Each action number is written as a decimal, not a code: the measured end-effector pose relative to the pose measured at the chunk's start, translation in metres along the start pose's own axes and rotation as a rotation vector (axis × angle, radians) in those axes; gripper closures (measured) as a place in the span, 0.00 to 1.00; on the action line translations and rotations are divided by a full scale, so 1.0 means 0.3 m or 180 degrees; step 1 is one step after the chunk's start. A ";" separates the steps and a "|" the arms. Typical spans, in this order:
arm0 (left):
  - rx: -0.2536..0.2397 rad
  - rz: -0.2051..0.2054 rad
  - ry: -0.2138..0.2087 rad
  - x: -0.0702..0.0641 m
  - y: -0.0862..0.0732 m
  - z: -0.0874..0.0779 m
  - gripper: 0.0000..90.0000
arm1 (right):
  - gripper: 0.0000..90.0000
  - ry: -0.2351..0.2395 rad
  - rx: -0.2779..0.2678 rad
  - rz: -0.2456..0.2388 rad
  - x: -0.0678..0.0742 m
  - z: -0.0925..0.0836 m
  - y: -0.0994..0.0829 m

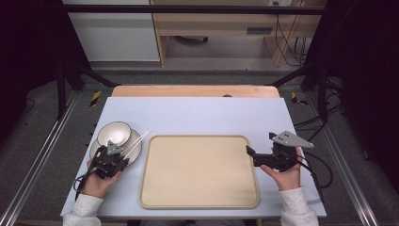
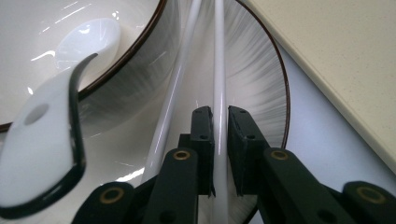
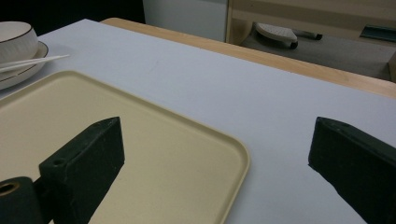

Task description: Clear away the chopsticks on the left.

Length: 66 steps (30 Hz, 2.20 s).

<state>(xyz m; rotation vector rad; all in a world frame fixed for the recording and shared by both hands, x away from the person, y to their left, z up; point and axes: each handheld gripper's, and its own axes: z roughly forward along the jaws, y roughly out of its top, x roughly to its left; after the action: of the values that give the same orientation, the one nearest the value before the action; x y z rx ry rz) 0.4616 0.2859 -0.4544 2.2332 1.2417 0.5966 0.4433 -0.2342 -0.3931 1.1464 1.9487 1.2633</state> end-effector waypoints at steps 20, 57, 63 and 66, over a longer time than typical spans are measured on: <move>-0.0315 -0.0197 0.0032 -0.048 0.013 -0.084 0.93 | 0.04 -0.0045 -0.0041 0.0021 -0.007 -0.018 0.006; -0.0888 -0.0850 0.0267 -0.298 0.061 -0.141 0.93 | 0.02 -0.0081 -0.0163 0.0088 -0.019 -0.053 0.015; -0.0917 -0.1037 0.0220 -0.334 0.038 -0.114 0.93 | 0.02 -0.0079 -0.0163 0.0085 -0.020 -0.053 0.016; -0.0907 -0.1087 0.0241 -0.351 0.019 -0.097 0.93 | 0.02 -0.0067 -0.0146 0.0076 -0.018 -0.049 0.015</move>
<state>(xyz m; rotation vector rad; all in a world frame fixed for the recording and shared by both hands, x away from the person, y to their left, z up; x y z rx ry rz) 0.3970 0.1987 -0.4419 1.7317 1.4355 0.6784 0.4358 -0.2446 -0.3830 1.1590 1.8864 1.2963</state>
